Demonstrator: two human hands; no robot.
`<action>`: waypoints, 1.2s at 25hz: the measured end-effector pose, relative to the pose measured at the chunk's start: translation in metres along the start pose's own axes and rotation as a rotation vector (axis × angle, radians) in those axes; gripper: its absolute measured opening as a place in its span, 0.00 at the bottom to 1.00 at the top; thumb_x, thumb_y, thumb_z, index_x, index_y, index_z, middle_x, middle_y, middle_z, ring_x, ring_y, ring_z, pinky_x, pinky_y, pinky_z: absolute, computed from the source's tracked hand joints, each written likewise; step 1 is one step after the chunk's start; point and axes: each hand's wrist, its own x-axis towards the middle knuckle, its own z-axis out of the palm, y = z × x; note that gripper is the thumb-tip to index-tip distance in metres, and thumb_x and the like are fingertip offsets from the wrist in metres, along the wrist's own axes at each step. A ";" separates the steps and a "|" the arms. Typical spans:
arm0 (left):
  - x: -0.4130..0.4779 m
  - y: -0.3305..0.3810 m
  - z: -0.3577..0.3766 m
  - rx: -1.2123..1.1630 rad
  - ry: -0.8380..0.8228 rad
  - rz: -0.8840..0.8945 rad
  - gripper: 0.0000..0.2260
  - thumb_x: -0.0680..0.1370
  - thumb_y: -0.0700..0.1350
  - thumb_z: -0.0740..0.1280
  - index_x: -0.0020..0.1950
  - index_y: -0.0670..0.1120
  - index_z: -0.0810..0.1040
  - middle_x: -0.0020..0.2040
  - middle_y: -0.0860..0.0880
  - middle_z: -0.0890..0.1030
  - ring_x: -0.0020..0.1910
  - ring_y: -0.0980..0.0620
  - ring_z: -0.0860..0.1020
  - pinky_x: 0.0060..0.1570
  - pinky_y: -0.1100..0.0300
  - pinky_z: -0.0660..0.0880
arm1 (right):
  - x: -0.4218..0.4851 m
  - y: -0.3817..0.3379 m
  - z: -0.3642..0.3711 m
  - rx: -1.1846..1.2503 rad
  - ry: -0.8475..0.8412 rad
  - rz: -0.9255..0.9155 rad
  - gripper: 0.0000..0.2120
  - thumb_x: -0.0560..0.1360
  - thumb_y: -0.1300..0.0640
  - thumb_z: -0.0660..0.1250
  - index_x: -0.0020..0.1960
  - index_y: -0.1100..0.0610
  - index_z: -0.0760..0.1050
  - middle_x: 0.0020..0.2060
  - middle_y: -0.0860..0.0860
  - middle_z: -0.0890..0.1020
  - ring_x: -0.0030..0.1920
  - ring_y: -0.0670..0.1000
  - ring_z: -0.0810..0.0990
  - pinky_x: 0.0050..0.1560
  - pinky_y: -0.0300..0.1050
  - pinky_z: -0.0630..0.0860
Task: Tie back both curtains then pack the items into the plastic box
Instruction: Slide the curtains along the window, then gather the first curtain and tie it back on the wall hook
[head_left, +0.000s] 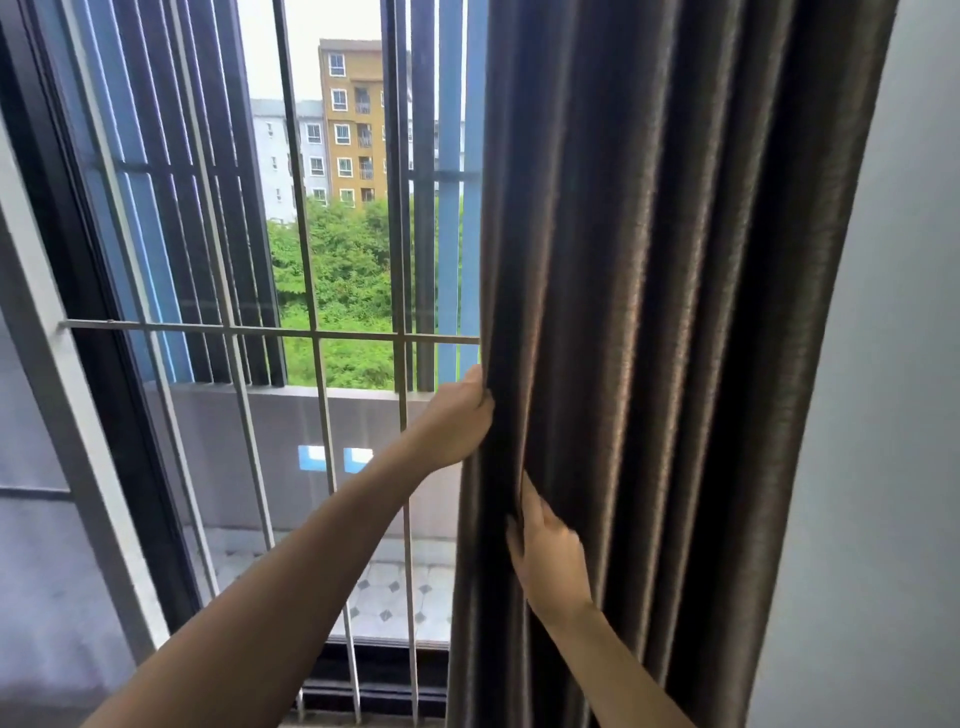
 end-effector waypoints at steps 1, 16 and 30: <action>0.001 0.007 0.002 -0.013 -0.058 0.004 0.11 0.81 0.40 0.52 0.59 0.39 0.69 0.54 0.41 0.77 0.51 0.43 0.75 0.49 0.57 0.69 | -0.002 0.004 0.000 0.023 -0.025 -0.010 0.30 0.77 0.61 0.61 0.76 0.53 0.55 0.62 0.52 0.78 0.52 0.56 0.82 0.50 0.52 0.80; 0.000 0.025 0.033 0.091 -0.216 0.018 0.21 0.77 0.39 0.59 0.68 0.37 0.62 0.47 0.43 0.74 0.47 0.42 0.76 0.44 0.59 0.69 | -0.045 0.027 -0.006 0.097 0.124 -0.065 0.22 0.74 0.52 0.66 0.67 0.54 0.69 0.65 0.50 0.74 0.63 0.48 0.72 0.64 0.42 0.70; 0.003 0.007 0.011 0.083 -0.325 -0.090 0.14 0.80 0.38 0.52 0.66 0.42 0.62 0.33 0.47 0.69 0.27 0.52 0.68 0.26 0.63 0.68 | -0.016 0.006 0.019 0.045 -0.160 0.205 0.28 0.77 0.63 0.58 0.75 0.55 0.55 0.55 0.58 0.80 0.53 0.60 0.80 0.54 0.53 0.75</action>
